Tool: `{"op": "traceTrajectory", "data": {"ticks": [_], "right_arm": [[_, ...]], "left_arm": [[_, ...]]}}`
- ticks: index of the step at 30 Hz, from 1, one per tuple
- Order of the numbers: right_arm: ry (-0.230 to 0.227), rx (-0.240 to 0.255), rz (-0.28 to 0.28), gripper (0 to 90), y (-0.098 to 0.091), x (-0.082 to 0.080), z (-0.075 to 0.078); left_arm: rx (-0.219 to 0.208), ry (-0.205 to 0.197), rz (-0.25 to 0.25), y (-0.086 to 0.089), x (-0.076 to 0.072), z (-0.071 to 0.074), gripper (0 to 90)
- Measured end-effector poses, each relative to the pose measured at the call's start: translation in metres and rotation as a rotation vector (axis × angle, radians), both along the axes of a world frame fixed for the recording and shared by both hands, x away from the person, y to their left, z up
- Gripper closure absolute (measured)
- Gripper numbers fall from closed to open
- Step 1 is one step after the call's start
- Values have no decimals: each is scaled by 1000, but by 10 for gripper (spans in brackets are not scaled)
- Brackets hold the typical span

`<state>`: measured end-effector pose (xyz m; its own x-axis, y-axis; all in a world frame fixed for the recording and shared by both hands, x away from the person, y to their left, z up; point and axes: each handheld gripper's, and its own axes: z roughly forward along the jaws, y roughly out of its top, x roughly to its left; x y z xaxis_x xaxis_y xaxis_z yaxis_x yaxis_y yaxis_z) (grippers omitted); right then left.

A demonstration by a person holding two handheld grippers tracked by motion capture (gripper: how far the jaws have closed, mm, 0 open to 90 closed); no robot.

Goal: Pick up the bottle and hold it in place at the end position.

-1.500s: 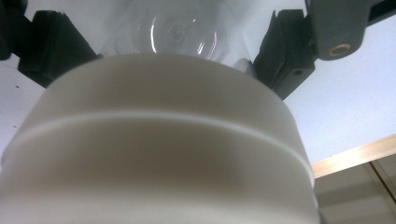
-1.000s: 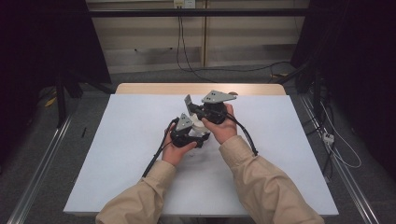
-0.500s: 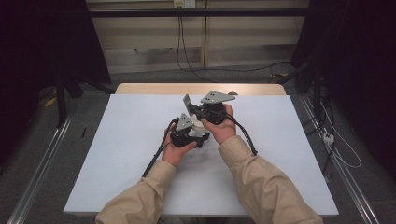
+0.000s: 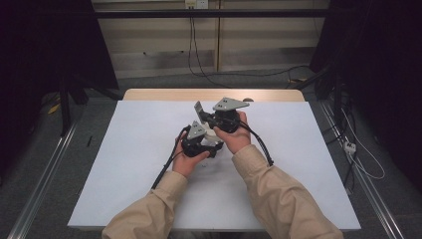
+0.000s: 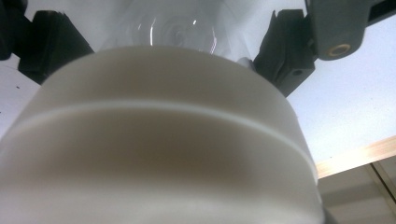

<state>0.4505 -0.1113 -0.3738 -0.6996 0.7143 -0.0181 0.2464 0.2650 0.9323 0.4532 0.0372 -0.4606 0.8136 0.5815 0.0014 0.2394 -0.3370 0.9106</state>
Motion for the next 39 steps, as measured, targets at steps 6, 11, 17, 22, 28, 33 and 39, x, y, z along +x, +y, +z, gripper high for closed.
{"op": "traceTrajectory", "data": {"ticks": [6, 11, 17, 22, 28, 33, 39], "right_arm": [[-4, 6, 10, 900, 0, -3, 3], [-6, 10, 9, 900, 1, -2, 3], [-1, 9, 10, 900, 3, 0, 0], [4, -2, -1, 900, 2, 1, -2], [9, -5, 2, 900, 2, 4, -4], [14, -8, 5, 900, 4, 5, -4], [21, -1, 8, 900, 5, 6, -5]], "left_arm": [[0, 1, -2, 0, 0, 0, 189], [-2, 2, 0, 0, 0, 0, 189], [-2, 2, 1, 0, 0, 0, 189], [2, -5, 2, -1, -1, 0, 189], [-7, 11, 9, 0, -1, 0, 189], [2, 0, 1, 0, 0, 0, 190], [4, 2, 1, 0, 0, 0, 190]]}}
